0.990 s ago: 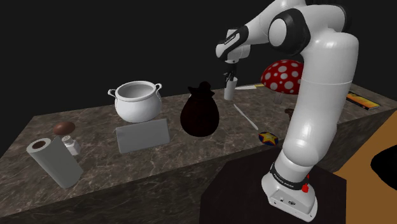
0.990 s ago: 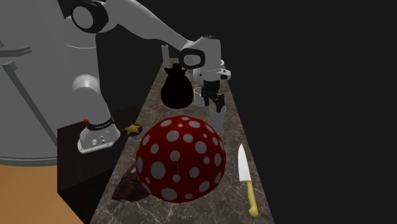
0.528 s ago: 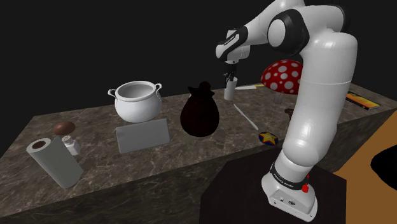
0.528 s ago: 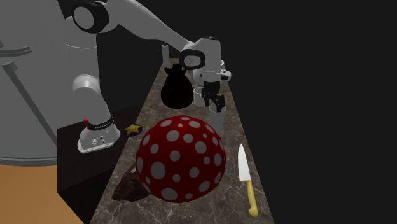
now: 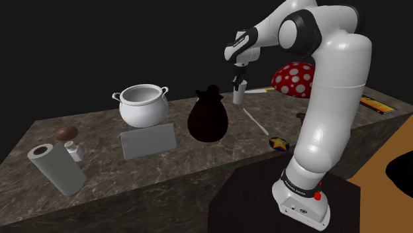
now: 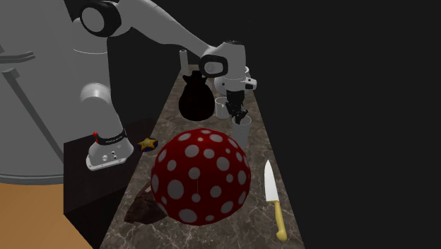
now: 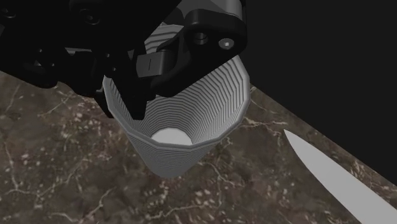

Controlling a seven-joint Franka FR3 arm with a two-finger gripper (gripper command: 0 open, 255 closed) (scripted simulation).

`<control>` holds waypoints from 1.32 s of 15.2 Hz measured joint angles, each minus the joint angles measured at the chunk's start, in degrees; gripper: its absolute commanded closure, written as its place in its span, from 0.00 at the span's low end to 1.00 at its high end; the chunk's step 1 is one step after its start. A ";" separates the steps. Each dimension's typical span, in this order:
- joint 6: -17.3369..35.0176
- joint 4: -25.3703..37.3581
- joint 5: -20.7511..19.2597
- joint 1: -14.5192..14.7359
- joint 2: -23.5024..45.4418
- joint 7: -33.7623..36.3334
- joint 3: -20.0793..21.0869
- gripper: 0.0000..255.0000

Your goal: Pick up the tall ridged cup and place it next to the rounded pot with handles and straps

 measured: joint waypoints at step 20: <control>-11.98 7.39 -3.00 0.74 -5.22 1.38 -0.74 1.00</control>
